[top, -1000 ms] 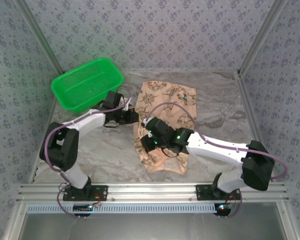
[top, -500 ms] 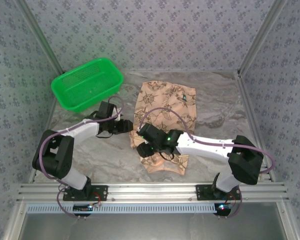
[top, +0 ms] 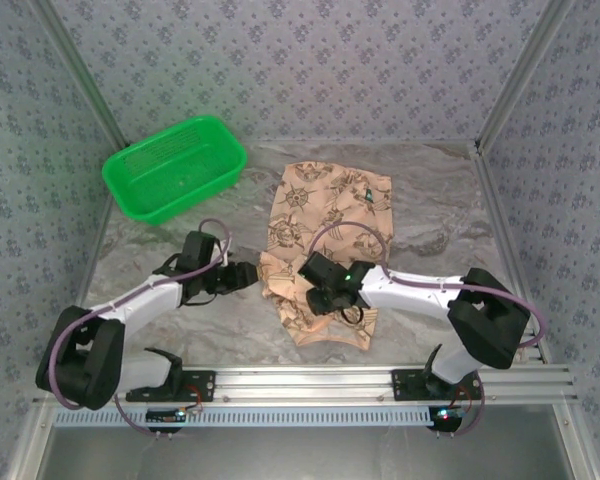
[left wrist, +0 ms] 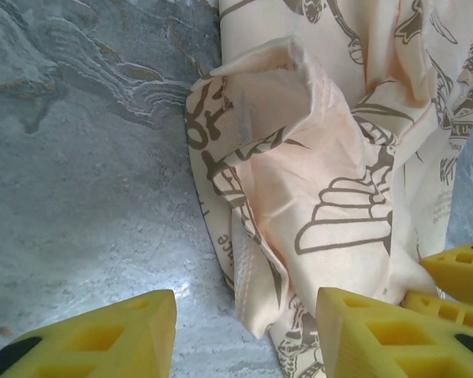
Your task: Fold the inside-out t-shirt
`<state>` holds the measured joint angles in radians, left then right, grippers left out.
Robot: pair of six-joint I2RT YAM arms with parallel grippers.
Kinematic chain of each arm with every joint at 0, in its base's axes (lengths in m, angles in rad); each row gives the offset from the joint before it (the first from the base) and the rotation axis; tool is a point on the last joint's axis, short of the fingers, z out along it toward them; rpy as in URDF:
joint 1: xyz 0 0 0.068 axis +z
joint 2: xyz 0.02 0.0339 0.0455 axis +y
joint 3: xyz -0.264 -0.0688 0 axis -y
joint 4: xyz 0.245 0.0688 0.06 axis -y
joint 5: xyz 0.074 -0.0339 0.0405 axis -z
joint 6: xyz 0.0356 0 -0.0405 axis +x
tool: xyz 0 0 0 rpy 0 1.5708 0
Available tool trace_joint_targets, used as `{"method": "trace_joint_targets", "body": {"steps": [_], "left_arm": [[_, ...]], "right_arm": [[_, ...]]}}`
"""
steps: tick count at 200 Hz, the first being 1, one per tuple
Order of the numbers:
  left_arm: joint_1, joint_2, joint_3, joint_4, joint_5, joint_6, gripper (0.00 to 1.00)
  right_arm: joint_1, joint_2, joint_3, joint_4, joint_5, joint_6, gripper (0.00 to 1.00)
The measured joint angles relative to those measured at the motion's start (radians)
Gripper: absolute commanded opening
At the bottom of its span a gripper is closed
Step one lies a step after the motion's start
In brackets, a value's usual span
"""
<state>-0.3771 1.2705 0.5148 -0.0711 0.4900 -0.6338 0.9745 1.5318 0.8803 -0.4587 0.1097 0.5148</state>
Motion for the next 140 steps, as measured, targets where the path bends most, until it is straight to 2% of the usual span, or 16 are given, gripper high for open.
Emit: {"method": "trace_joint_targets", "body": {"steps": [16,36,46,71,84,91,108,124,133,140], "left_arm": [[-0.024,0.059,0.003,0.05,0.006,-0.02,0.49],[-0.06,0.148,0.022,0.084,0.01,-0.039,0.44],[-0.072,0.179,0.034,0.097,0.01,-0.043,0.36],[-0.087,0.231,0.097,0.093,-0.02,-0.04,0.08],[-0.091,0.243,0.13,0.094,-0.032,-0.032,0.0],[-0.091,0.245,0.145,0.095,-0.031,-0.018,0.0],[-0.091,0.244,0.159,0.097,-0.008,-0.005,0.0],[-0.091,0.226,0.159,0.083,0.023,0.004,0.0],[-0.091,0.207,0.159,0.071,0.041,0.005,0.05],[-0.091,0.184,0.159,0.064,0.057,0.005,0.14]], "right_arm": [[-0.013,-0.003,-0.015,0.01,0.009,0.009,0.0],[-0.03,-0.036,-0.052,0.013,0.027,0.035,0.0],[-0.038,-0.07,-0.073,0.008,0.042,0.047,0.0],[-0.073,-0.198,-0.125,-0.01,0.093,0.07,0.0],[-0.101,-0.261,-0.146,-0.017,0.106,0.072,0.15],[-0.12,-0.281,-0.151,-0.023,0.109,0.071,0.2],[-0.182,-0.289,-0.154,-0.039,0.116,0.055,0.22],[-0.228,-0.286,-0.154,-0.055,0.118,0.019,0.35],[-0.233,-0.289,-0.152,-0.06,0.109,-0.022,0.39],[-0.226,-0.294,-0.149,-0.058,0.085,-0.053,0.41]]}}
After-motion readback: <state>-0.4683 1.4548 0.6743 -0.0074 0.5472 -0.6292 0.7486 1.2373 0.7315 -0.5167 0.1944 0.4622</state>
